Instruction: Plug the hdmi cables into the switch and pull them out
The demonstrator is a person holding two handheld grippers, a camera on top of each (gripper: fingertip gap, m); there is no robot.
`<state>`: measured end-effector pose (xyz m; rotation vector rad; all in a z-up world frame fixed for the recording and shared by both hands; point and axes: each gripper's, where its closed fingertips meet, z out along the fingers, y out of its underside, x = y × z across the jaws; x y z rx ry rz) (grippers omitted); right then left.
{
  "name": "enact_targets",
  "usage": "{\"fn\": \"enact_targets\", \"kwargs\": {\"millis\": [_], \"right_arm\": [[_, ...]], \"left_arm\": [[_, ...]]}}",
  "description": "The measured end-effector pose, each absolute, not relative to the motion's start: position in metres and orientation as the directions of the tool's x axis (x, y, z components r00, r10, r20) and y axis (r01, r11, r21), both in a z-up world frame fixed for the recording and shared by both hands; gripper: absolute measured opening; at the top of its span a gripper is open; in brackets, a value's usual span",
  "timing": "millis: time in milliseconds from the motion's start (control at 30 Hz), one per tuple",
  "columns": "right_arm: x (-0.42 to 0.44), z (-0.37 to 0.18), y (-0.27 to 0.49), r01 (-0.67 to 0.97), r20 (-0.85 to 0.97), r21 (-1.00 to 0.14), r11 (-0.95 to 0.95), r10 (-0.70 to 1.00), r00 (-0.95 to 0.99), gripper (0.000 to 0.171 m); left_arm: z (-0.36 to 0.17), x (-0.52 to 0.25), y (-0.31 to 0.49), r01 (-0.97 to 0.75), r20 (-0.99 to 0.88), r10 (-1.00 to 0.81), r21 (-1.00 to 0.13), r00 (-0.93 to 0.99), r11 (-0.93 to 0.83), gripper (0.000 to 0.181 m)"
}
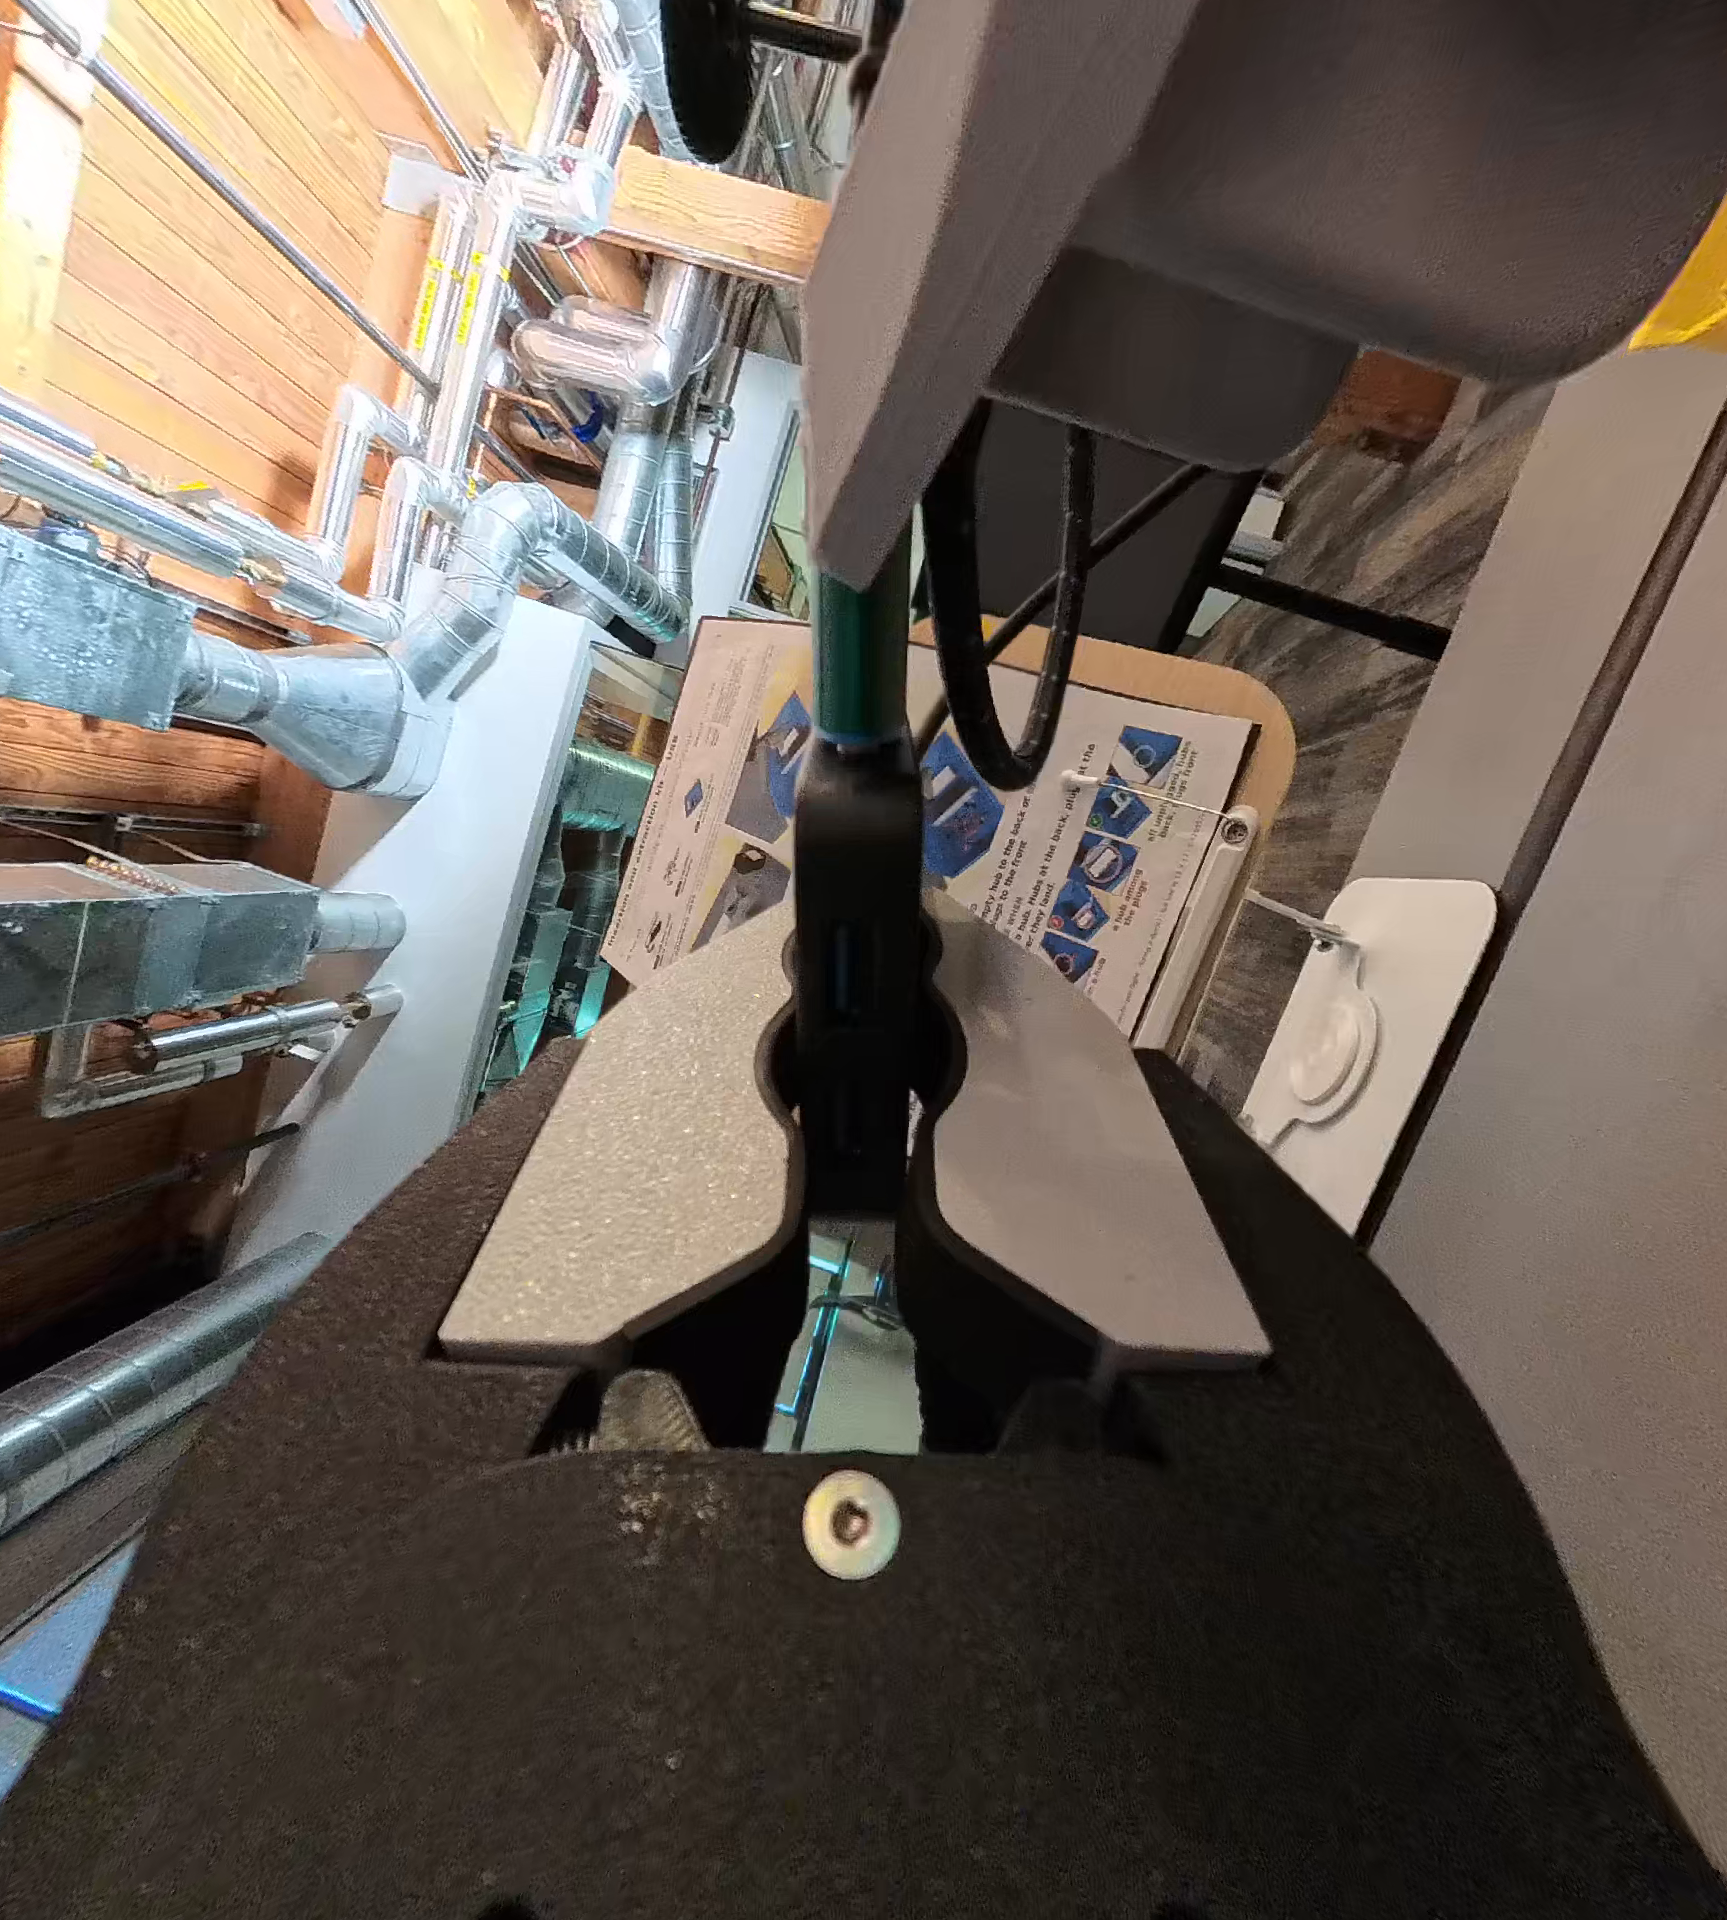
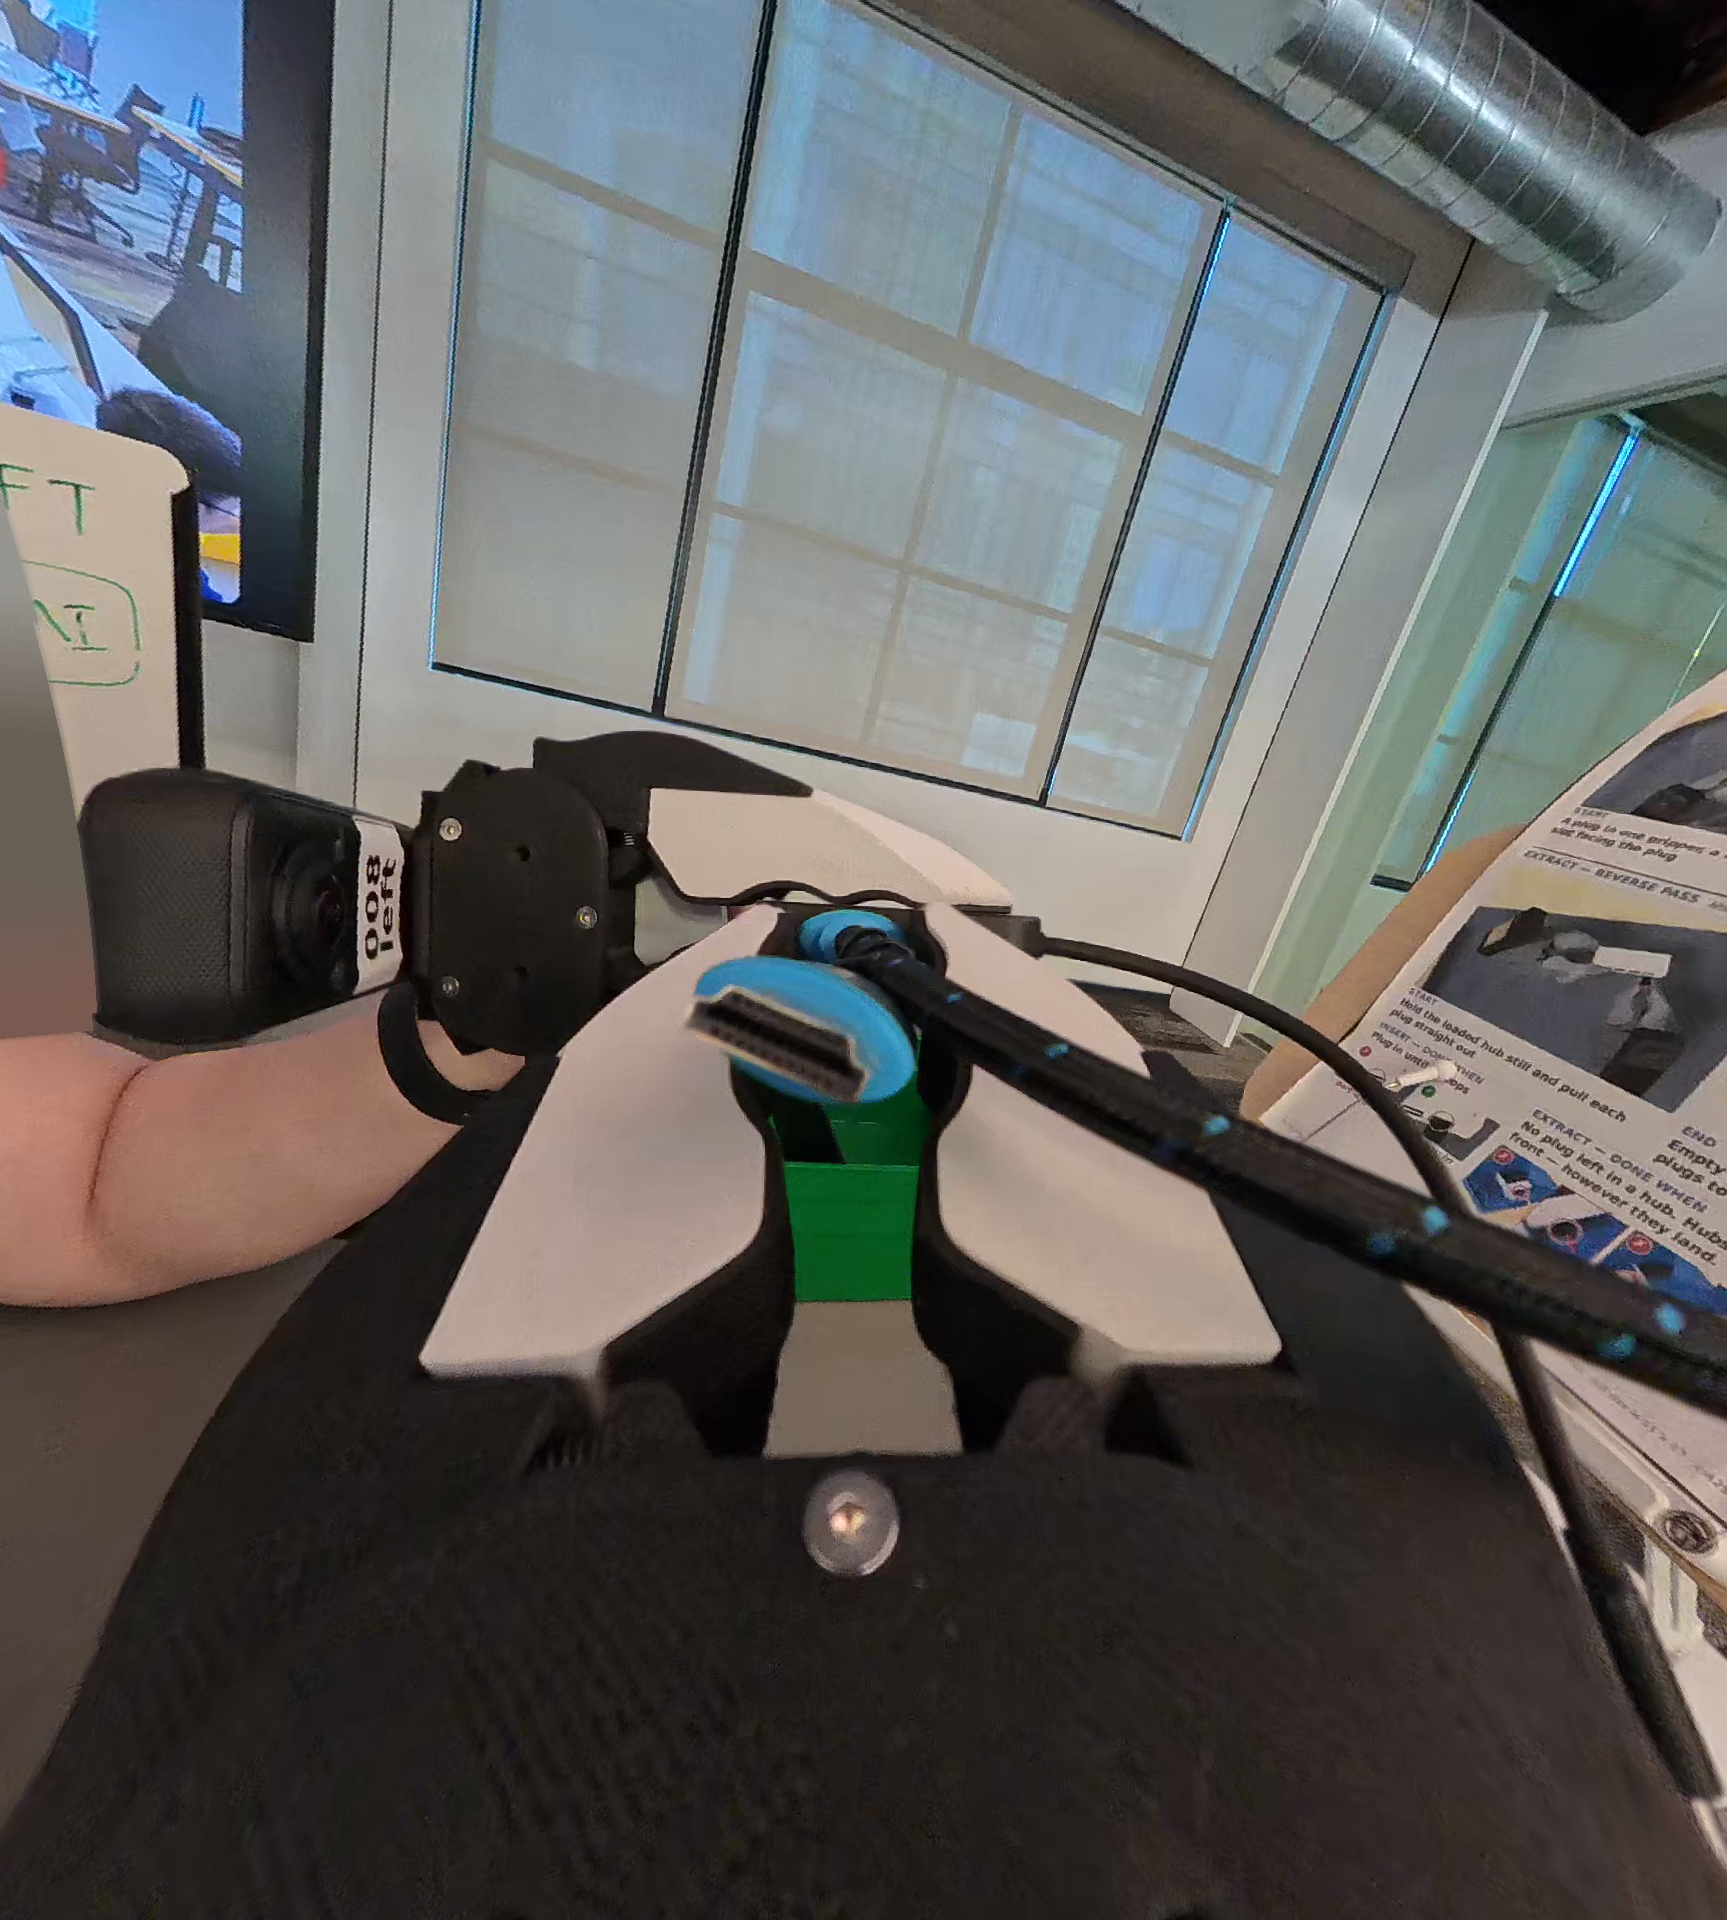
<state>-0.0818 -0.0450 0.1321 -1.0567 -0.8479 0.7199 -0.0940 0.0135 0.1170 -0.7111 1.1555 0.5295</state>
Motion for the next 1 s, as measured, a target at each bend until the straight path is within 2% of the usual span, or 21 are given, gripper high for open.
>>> {"fn": "enact_targets", "kwargs": {"millis": [67, 133, 233, 367, 533, 833, 1000], "right_arm": [[-0.081, 0.133, -0.042, -0.108, 0.220, -0.943, 0.315, 0.833, 0.508, 0.025], [-0.077, 0.136, -0.038, -0.115, 0.196, -0.946, 0.304, 0.816, 0.544, 0.036], [-0.080, 0.132, -0.037, -0.089, 0.174, -0.962, 0.259, 0.828, 0.533, 0.024], [-0.083, 0.124, -0.036, -0.041, 0.162, -0.976, 0.212, 0.846, 0.508, 0.022], [-0.083, 0.123, -0.039, -0.001, 0.225, -0.966, 0.259, 0.838, 0.497, 0.022], [-0.091, 0.128, -0.051, -0.007, 0.341, -0.915, 0.403, 0.782, 0.522, 0.021], [-0.097, 0.129, -0.054, 0.045, 0.428, -0.870, 0.491, 0.706, 0.564, 0.022]], "left_arm": [[0.117, -0.095, 0.014, -0.717, -0.947, 0.029, -0.221, 0.318, 0.661, 0.014], [0.117, -0.095, 0.015, -0.731, -0.952, 0.054, -0.194, 0.301, 0.654, 0.014], [0.115, -0.095, 0.019, -0.755, -0.955, 0.065, -0.185, 0.289, 0.628, 0.014], [0.114, -0.097, 0.023, -0.770, -0.957, 0.072, -0.181, 0.282, 0.612, 0.014], [0.118, -0.097, 0.019, -0.777, -0.955, 0.118, -0.144, 0.271, 0.613, 0.014], [0.131, -0.101, 0.009, -0.767, -0.928, 0.173, -0.156, 0.329, 0.622, 0.013], [0.132, -0.102, 0.007, -0.763, -0.922, 0.175, -0.167, 0.345, 0.624, 0.013]]}}
